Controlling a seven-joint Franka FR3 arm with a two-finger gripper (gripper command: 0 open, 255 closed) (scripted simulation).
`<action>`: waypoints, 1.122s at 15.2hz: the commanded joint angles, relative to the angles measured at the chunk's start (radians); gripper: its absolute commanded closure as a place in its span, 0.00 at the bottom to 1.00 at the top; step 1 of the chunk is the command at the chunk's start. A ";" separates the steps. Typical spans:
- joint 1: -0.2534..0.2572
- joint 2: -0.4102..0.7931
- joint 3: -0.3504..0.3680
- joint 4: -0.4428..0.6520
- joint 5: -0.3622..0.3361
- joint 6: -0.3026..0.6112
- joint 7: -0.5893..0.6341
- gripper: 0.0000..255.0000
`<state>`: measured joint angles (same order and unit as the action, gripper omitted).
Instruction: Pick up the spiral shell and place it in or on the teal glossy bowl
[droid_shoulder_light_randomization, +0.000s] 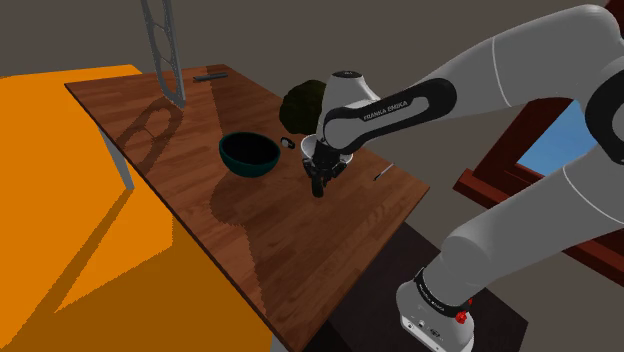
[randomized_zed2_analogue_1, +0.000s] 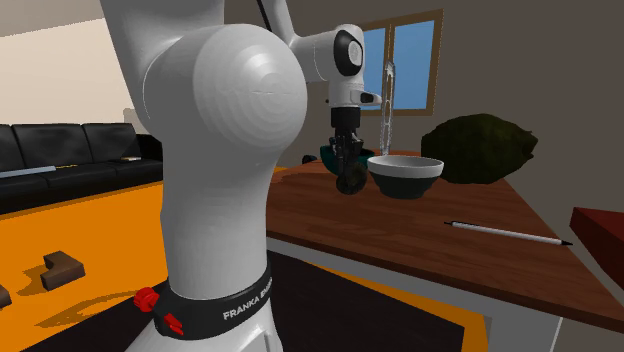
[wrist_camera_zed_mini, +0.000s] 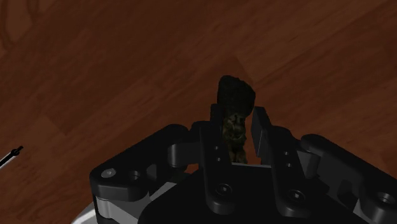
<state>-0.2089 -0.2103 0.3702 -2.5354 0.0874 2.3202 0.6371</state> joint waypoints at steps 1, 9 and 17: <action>0.000 -0.009 -0.002 0.005 0.003 -0.016 -0.003 1.00; 0.006 -0.080 -0.017 0.059 0.019 -0.138 -0.019 1.00; -0.041 -0.074 0.204 0.004 -0.187 0.003 0.448 0.00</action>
<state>-0.2441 -0.2895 0.5634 -2.5245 -0.0861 2.3084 1.0577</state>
